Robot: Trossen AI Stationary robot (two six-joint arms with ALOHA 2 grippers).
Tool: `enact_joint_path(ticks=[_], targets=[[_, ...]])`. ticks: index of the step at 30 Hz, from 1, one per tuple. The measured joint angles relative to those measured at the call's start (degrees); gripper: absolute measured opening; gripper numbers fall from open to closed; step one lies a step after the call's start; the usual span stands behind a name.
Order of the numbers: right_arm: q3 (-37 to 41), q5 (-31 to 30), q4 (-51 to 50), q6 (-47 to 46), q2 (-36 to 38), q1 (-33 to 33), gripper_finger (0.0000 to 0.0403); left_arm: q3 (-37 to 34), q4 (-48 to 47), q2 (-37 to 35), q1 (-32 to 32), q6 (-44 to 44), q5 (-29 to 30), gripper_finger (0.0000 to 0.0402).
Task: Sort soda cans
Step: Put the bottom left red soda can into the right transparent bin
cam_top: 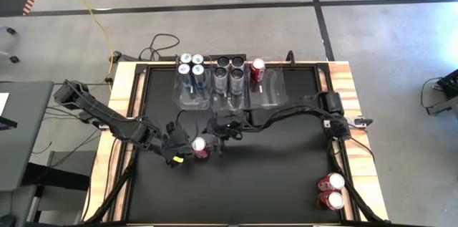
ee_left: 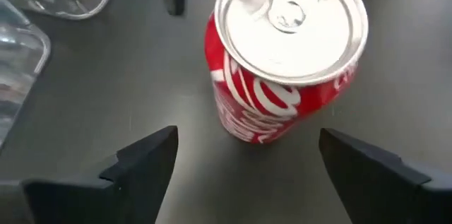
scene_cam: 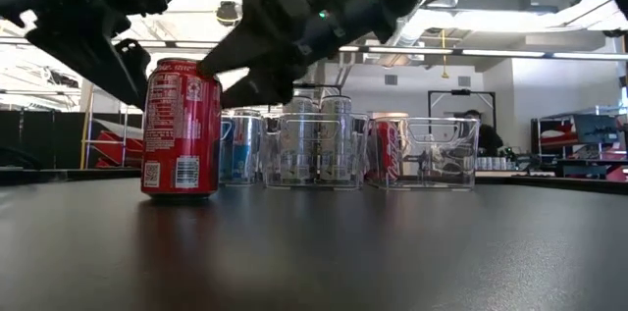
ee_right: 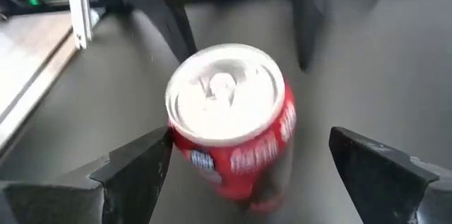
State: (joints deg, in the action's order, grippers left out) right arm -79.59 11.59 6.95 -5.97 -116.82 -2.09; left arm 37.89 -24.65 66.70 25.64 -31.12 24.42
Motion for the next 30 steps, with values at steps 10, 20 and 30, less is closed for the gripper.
enact_joint_path(ticks=[10,20,30], targets=[[-4.7,0.0,0.5,0.0,-5.5,-0.2,0.0398,0.0,0.6,0.1,-4.3,3.2,1.2,0.0343],[-5.0,-1.1,0.1,-4.4,-5.0,0.7,0.0349,0.0,1.8,0.1,-5.9,5.2,-0.1,0.0343],[-4.7,-1.3,-6.9,-5.7,-1.0,0.8,0.0290,0.1,1.8,-3.3,-5.9,-5.2,1.8,0.0343]])
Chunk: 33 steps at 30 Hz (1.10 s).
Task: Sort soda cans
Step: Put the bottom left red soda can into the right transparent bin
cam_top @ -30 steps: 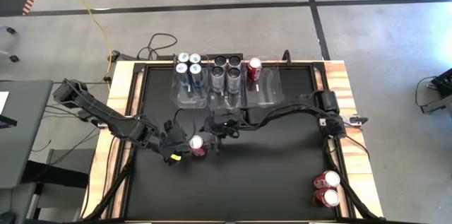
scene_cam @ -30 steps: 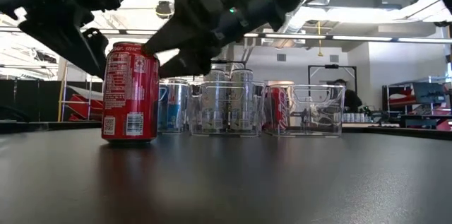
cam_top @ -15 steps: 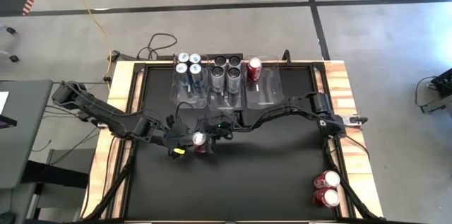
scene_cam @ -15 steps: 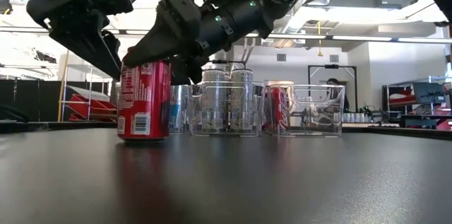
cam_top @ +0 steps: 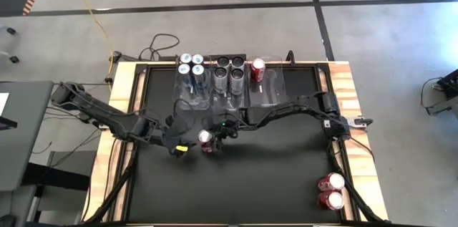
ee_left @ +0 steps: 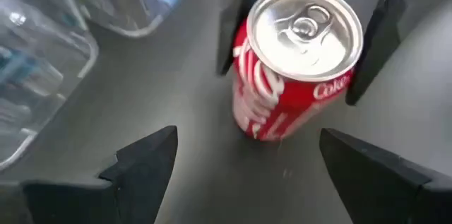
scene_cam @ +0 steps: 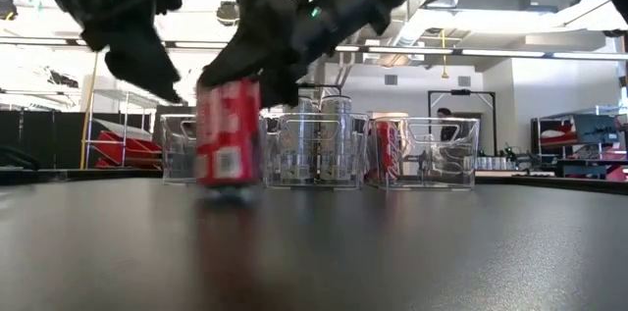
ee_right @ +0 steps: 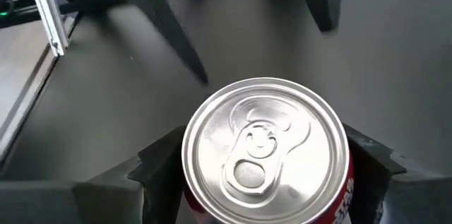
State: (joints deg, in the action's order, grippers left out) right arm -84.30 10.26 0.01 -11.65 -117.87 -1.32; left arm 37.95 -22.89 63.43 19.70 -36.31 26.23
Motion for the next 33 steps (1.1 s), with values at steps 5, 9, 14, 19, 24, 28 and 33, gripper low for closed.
enact_joint_path(ticks=[5,9,14,19,24,28,33], targets=[[-0.1,-1.5,-7.5,0.4,6.7,0.9,0.0294,0.0,0.1,-7.6,0.0,0.6,2.9,0.0343],[-0.1,-2.3,-14.8,2.8,12.1,1.9,0.0295,0.0,1.3,-14.9,-0.6,2.3,3.2,0.0343],[0.4,-8.5,-21.6,6.3,20.6,3.5,0.0295,0.1,1.4,-21.9,-0.8,5.9,4.6,0.0343],[5.0,-11.2,-24.1,5.9,28.8,7.3,0.0296,0.1,1.4,-24.1,-0.8,7.8,11.5,0.0343],[10.0,-14.8,-24.0,5.7,37.8,11.8,0.0296,0.1,1.4,-24.0,-0.8,11.2,16.0,0.0343],[15.1,-16.5,-24.6,6.4,42.5,17.6,0.0296,0.1,1.4,-24.0,-0.8,13.4,17.8,0.0343],[22.7,-17.1,-21.1,7.6,47.1,26.9,0.0296,0.1,1.4,-24.0,-0.8,13.5,19.1,0.0343]])
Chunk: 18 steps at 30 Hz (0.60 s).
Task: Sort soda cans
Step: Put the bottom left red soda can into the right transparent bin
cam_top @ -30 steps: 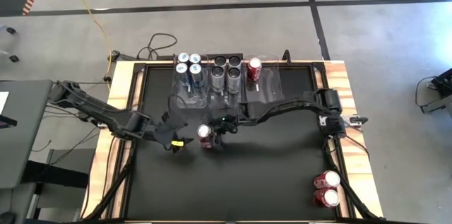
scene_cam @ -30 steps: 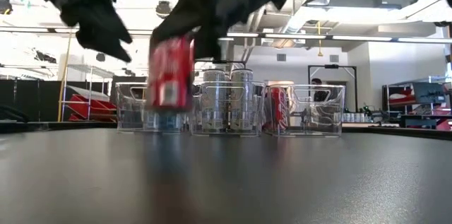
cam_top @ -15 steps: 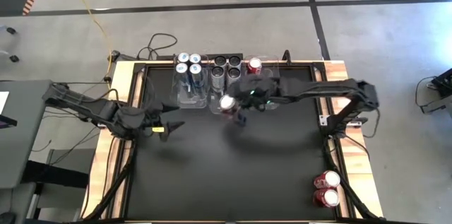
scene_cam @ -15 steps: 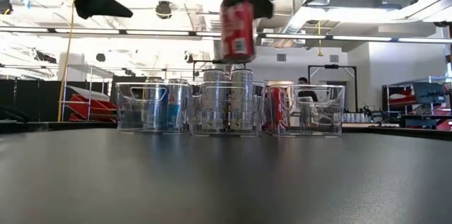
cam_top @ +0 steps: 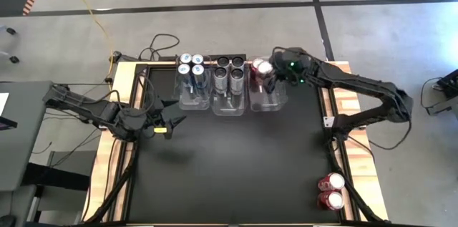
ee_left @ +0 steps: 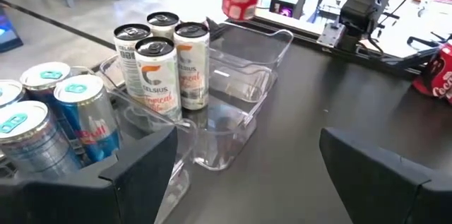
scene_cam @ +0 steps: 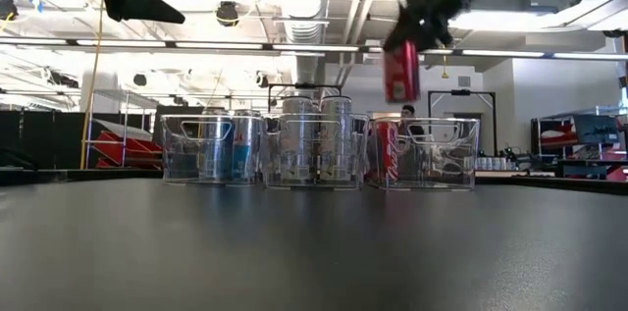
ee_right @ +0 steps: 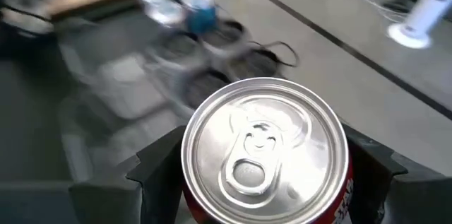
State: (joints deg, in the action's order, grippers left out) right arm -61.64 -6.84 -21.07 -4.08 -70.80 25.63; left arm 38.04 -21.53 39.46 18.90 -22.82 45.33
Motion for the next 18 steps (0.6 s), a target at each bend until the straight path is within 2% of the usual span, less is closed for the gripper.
enact_joint_path(ticks=[8,12,18], targets=[[12.5,8.8,13.3,5.5,2.7,13.3,0.0296,0.0,0.0,0.0,-0.1,-0.1,1.1,0.0343],[16.4,10.0,15.2,7.7,0.3,17.7,0.0296,0.0,0.0,0.0,-1.1,1.4,1.8,0.0343],[20.0,17.2,22.3,9.3,-3.6,22.5,0.0296,0.0,0.3,0.0,-5.0,1.5,2.3,0.0343]])
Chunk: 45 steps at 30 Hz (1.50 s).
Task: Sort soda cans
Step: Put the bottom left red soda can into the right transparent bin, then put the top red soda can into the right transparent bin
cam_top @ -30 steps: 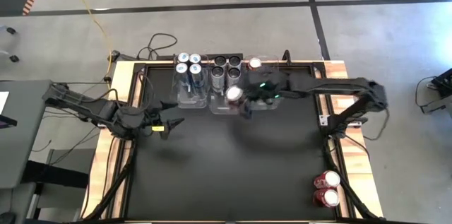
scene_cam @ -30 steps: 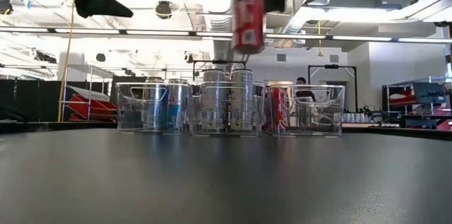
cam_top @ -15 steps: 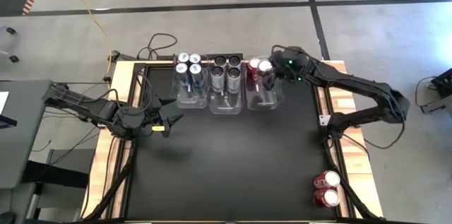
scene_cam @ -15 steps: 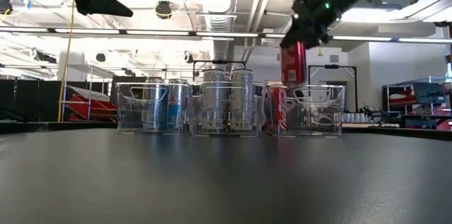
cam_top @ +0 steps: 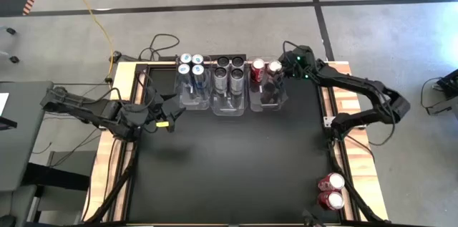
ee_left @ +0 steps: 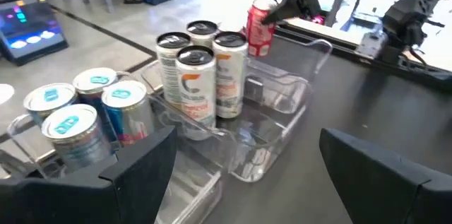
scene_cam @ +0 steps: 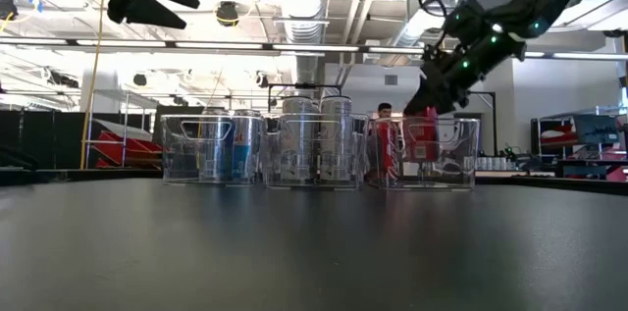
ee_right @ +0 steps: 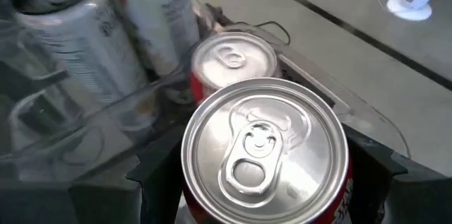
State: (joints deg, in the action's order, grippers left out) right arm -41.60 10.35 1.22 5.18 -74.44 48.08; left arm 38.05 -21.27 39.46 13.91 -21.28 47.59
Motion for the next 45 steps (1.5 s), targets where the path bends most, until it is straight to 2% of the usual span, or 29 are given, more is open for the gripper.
enact_joint_path(ticks=[5,13,22,25,30,33,38,45], targets=[[0.1,1.0,6.1,1.6,-4.1,2.3,0.0296,0.0,2.0,0.0,-2.6,1.2,0.0,0.0343],[0.1,8.0,10.0,1.5,-11.8,5.3,0.0296,0.0,2.8,0.0,-5.7,1.3,-0.2,0.0343],[0.1,10.9,10.7,1.9,-12.1,6.1,0.0300,0.0,2.8,0.0,-6.9,1.1,-0.3,0.0343],[0.1,10.9,11.4,2.4,-12.1,6.8,0.0321,0.0,2.8,0.0,-7.4,-0.8,-0.9,0.0343],[0.1,11.0,11.9,1.6,-12.0,8.1,0.0381,0.0,2.8,0.0,-8.4,-2.3,-2.7,0.0343],[0.1,11.3,12.1,-0.1,-12.0,8.7,0.0393,0.0,2.8,0.0,-8.6,-2.0,-3.0,0.0343],[0.1,12.2,11.3,-5.4,-9.0,9.1,0.0387,0.0,2.8,0.0,-8.6,-2.1,-4.3,0.0343],[0.1,12.0,9.7,-13.4,3.7,7.9,0.0392,0.9,2.8,0.0,-8.6,-1.8,-13.0,0.0343]])
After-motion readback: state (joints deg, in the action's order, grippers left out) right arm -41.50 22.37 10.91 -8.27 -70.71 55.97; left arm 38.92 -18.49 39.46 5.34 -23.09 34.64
